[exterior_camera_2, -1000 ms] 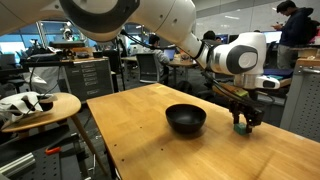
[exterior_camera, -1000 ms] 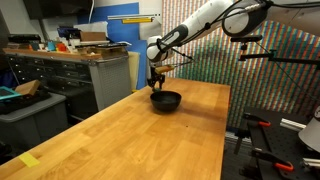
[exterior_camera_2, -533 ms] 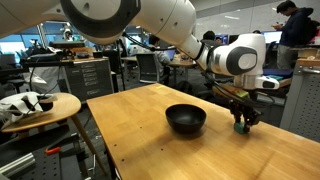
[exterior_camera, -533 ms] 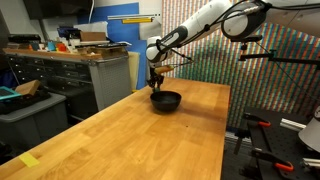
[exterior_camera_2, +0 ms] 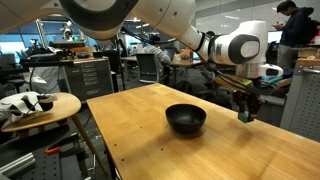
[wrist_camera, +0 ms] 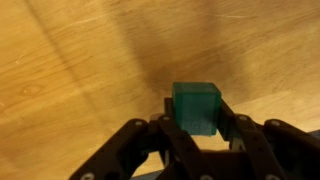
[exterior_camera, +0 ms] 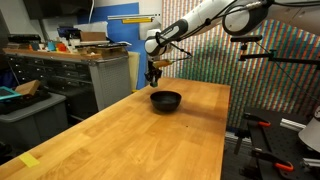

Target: Put the block in the bowl

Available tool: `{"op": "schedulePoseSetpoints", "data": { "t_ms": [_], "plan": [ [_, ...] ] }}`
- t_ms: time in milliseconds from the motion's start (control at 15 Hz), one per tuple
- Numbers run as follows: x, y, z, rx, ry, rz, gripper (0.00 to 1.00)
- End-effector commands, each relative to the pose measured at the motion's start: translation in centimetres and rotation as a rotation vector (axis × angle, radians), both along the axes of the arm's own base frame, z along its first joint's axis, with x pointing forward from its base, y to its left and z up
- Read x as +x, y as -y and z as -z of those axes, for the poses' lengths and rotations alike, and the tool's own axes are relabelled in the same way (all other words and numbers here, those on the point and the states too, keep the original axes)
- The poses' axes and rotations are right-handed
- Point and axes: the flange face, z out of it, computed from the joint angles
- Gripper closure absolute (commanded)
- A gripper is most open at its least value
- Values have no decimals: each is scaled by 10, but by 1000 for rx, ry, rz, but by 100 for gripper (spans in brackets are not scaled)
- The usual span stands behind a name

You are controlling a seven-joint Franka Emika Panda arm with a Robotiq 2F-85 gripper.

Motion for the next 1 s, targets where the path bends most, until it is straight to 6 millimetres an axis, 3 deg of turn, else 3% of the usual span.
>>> {"op": "schedulePoseSetpoints", "data": {
  "t_ms": [0,467,933],
  "plan": [
    [2,-4,-38,-5,14,-6,82],
    [5,-41,-90,-28,58,-38,82],
    [-21,-83,-111,-50,62,-48,82]
  ]
}}
